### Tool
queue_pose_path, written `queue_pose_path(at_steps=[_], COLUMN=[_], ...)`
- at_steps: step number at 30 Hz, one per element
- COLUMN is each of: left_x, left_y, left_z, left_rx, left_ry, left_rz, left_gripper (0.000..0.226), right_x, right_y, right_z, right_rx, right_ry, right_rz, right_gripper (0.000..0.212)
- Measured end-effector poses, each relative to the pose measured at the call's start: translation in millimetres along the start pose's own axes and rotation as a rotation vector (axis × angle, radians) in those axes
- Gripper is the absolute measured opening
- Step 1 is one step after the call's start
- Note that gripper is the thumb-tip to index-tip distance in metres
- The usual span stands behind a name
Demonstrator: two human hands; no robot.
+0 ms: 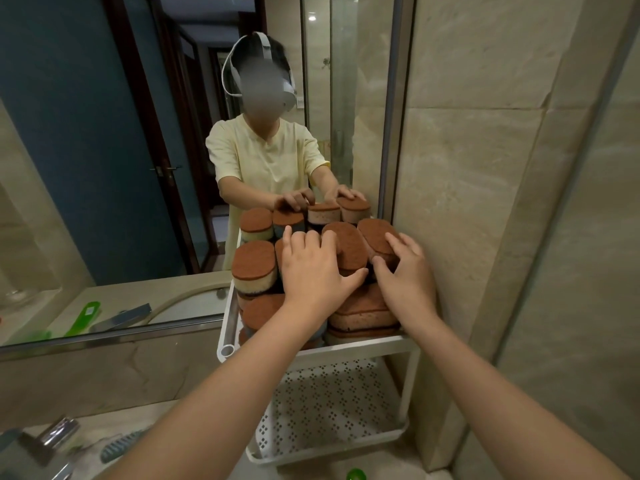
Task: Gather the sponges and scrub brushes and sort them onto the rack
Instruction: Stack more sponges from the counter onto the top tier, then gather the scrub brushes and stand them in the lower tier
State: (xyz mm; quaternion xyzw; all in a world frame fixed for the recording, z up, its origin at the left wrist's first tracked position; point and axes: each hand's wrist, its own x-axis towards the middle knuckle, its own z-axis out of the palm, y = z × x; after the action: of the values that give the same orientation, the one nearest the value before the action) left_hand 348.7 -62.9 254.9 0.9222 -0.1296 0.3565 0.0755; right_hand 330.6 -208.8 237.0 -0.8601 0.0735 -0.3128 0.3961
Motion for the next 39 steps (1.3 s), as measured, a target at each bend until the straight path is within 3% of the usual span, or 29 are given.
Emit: queue_pose_path(at_steps=[8, 21, 25, 29, 35, 39], left_x=[-3.5, 3.0, -15.0, -48.6, -100.9, -134.7], left_y=[3.3, 0.9, -3.4, -13.8, -49.3, -84.8], left_z=[-0.6, -13.9, -33.0, -52.4, -73.3, -84.2], left_rx=[0.028, -0.103, -0.277, -0.479, -0.700, -0.701], left_ry=[0.002, -0.154, -0.122, -0.033, 0.064, 0.096], left_rz=[0.016, 0.012, -0.017, -0.099, -0.277, -0.334], left_gripper=[0.065, 0.063, 0.062, 0.047, 0.031, 0.030], right_x=[2.5, -1.8, -19.0, -47.4, -92.2, -120.4], right_y=[-1.1, -9.0, -23.1, -45.0, -81.3, -109.6], right_z=[-5.5, -16.3, -23.4, -23.4, -4.4, 22.0], right_rx=[-0.118, -0.197, -0.133, 0.039, 0.203, 0.265], right_ry=[-0.088, -0.222, -0.129, -0.068, -0.148, -0.240], right_rz=[0.005, -0.032, -0.111, -0.242, -0.344, -0.409], right_gripper=[0.050, 0.057, 0.053, 0.043, 0.039, 0.038])
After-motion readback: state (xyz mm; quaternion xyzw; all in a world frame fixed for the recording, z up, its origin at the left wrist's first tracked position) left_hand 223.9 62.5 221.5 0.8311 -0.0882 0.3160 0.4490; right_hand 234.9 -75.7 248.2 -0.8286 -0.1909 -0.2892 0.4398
